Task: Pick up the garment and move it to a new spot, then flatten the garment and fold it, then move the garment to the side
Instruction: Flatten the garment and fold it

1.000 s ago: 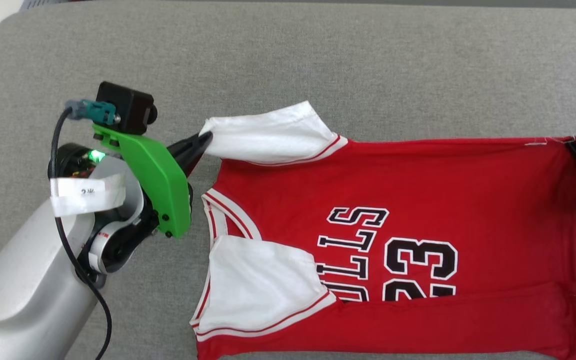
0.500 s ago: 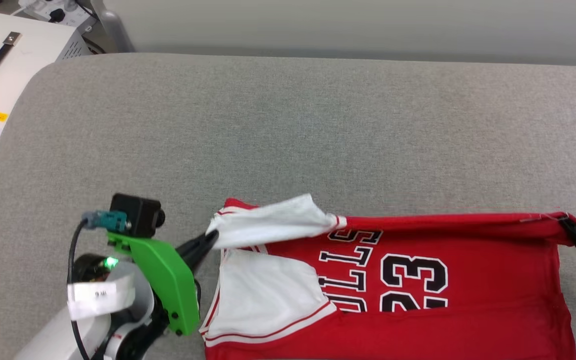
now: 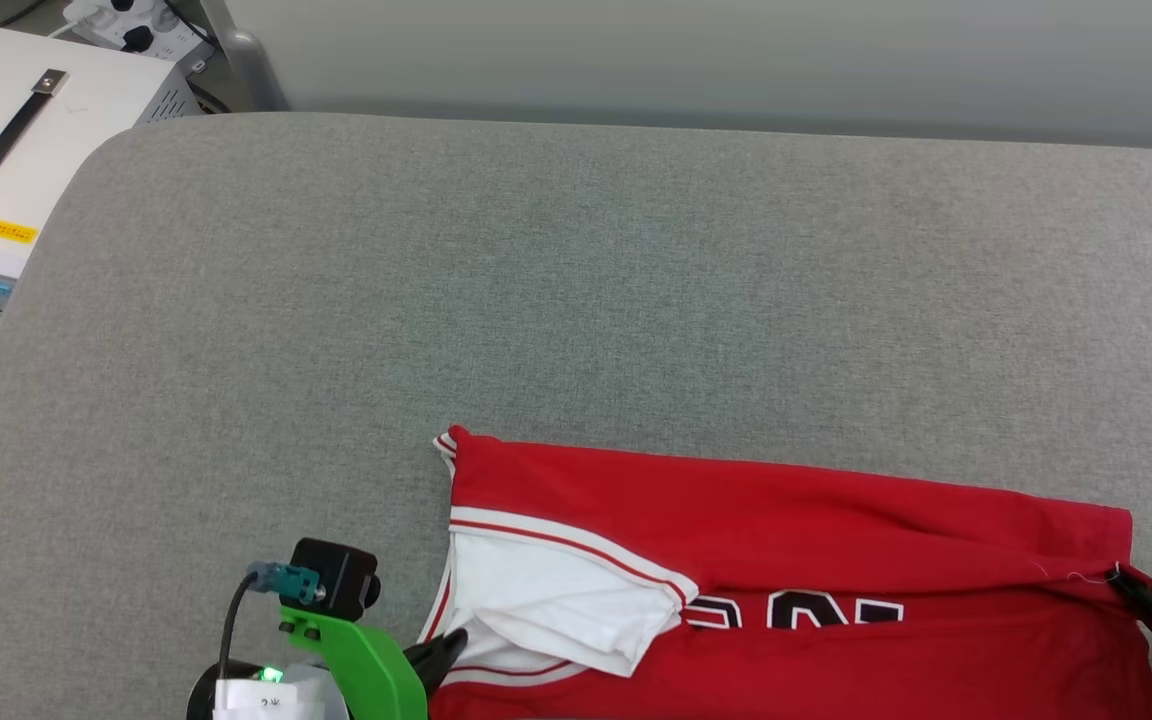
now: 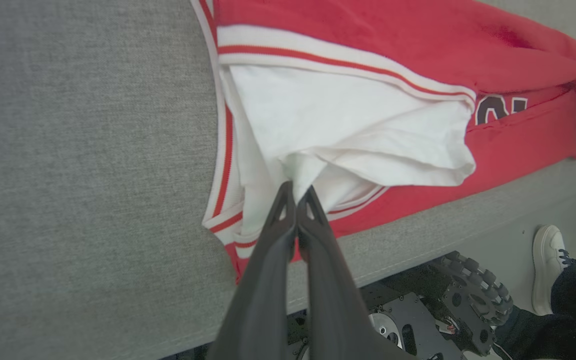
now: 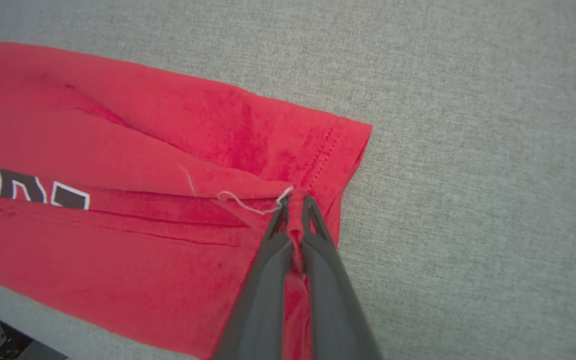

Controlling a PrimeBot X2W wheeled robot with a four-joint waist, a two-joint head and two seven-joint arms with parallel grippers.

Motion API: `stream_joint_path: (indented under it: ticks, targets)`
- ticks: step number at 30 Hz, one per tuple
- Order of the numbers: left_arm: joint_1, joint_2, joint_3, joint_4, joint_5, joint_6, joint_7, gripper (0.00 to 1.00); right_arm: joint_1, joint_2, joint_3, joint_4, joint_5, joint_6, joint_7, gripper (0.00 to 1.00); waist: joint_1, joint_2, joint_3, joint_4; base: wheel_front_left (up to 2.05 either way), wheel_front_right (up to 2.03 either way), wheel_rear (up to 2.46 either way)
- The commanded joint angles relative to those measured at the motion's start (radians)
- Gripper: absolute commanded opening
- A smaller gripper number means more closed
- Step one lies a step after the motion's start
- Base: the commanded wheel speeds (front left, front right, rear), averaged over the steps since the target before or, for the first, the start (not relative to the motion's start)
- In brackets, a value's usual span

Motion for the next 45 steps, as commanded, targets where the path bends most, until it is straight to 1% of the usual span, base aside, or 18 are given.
stream_joint_path:
  ticks: [1,8,9,10,11,14,19,22,26,29,31,33,35,38,40,42,43,45]
  targets:
    - [0.010,-0.006,-0.003,0.017,-0.001,-0.009,-0.008,0.00,0.012,-0.008,0.007,0.000,-0.006,-0.001,0.002,0.00,0.0000,0.0000,0.001,0.000,0.00,0.00,0.00]
    - [0.001,-0.017,-0.016,0.089,0.001,-0.033,-0.018,0.00,0.004,-0.022,0.058,0.009,-0.019,-0.001,-0.001,0.00,0.0000,0.0000,0.007,0.000,0.00,0.00,0.00]
    - [0.000,-0.017,-0.019,0.098,0.005,-0.034,-0.018,0.31,0.004,-0.019,0.063,0.019,-0.012,-0.001,0.006,0.13,0.0000,0.0000,0.007,0.000,0.00,0.00,0.00]
    - [-0.003,-0.017,-0.022,0.105,0.012,-0.033,-0.021,1.00,0.003,-0.016,0.066,0.025,-0.007,-0.001,0.010,0.94,0.0000,0.0000,0.006,0.000,0.00,0.00,0.00]
    - [-0.005,-0.019,-0.026,0.115,0.021,-0.031,-0.027,1.00,0.000,-0.011,0.067,0.029,-0.002,-0.001,0.009,1.00,0.0000,0.0000,0.004,0.001,0.00,0.00,0.00]
    - [-0.002,-0.026,-0.041,0.140,0.034,-0.034,-0.032,1.00,-0.003,0.006,0.074,0.028,0.027,-0.001,0.014,1.00,0.0000,0.0000,-0.006,0.001,0.00,0.00,0.00]
    - [0.012,-0.036,-0.033,0.148,0.031,-0.035,-0.069,1.00,0.001,0.003,0.057,0.006,0.042,-0.001,0.025,1.00,0.0000,0.0000,-0.033,-0.001,0.00,0.00,0.00]
    - [0.020,-0.035,-0.008,0.129,0.022,-0.029,-0.102,1.00,0.009,0.007,0.020,-0.021,0.034,-0.001,0.060,1.00,0.0000,0.0000,-0.051,-0.004,0.00,0.00,0.00]
    - [0.022,-0.024,0.038,0.076,0.023,-0.012,-0.157,1.00,0.019,0.047,-0.055,-0.103,0.036,-0.001,0.115,1.00,0.0000,0.0000,-0.064,-0.008,0.00,0.00,0.00]
    - [0.007,-0.002,0.066,0.036,0.072,0.002,-0.218,1.00,0.029,0.075,-0.113,-0.157,0.005,-0.001,0.162,1.00,0.0000,0.0000,-0.070,-0.010,0.00,0.00,0.00]
    - [-0.004,-0.001,0.088,0.012,0.105,0.008,-0.280,1.00,0.036,0.110,-0.160,-0.185,-0.020,-0.001,0.195,1.00,0.0000,0.0000,-0.071,-0.010,0.00,0.00,0.00]
    - [-0.010,-0.027,0.130,-0.002,0.114,0.022,-0.370,1.00,0.045,0.153,-0.210,-0.199,-0.049,-0.001,0.236,1.00,0.0000,0.0000,-0.072,-0.010,0.00,0.00,0.00]
    - [-0.014,-0.036,0.151,-0.001,0.146,0.023,-0.451,1.00,0.054,0.205,-0.259,-0.202,-0.085,-0.001,0.280,1.00,0.0000,0.0000,-0.071,-0.010,0.00,0.00,0.00]
    - [-0.011,-0.069,0.177,0.022,0.167,0.016,-0.571,1.00,0.064,0.277,-0.333,-0.193,-0.170,-0.001,0.333,1.00,0.0000,0.0000,-0.064,-0.006,0.00,0.00,0.00]
    - [-0.009,-0.088,0.196,0.047,0.187,0.007,-0.619,1.00,0.066,0.328,-0.380,-0.180,-0.214,-0.001,0.359,1.00,0.0000,0.0000,-0.059,-0.002,0.00,0.00,0.00]
    - [-0.002,-0.114,0.225,0.068,0.207,-0.003,-0.641,1.00,0.066,0.373,-0.421,-0.164,-0.249,-0.001,0.375,1.00,0.0000,0.0000,-0.053,0.001,0.00,0.00,0.00]
    - [0.011,-0.153,0.284,0.089,0.261,-0.022,-0.648,1.00,0.065,0.412,-0.465,-0.138,-0.299,-0.001,0.387,1.00,0.0000,0.0000,-0.041,0.008,0.00,0.00,0.00]
    - [0.030,-0.186,0.326,0.101,0.298,-0.046,-0.649,1.00,0.064,0.429,-0.486,-0.120,-0.327,-0.001,0.387,1.00,0.0000,0.0000,-0.031,0.012,0.00,0.00,0.00]
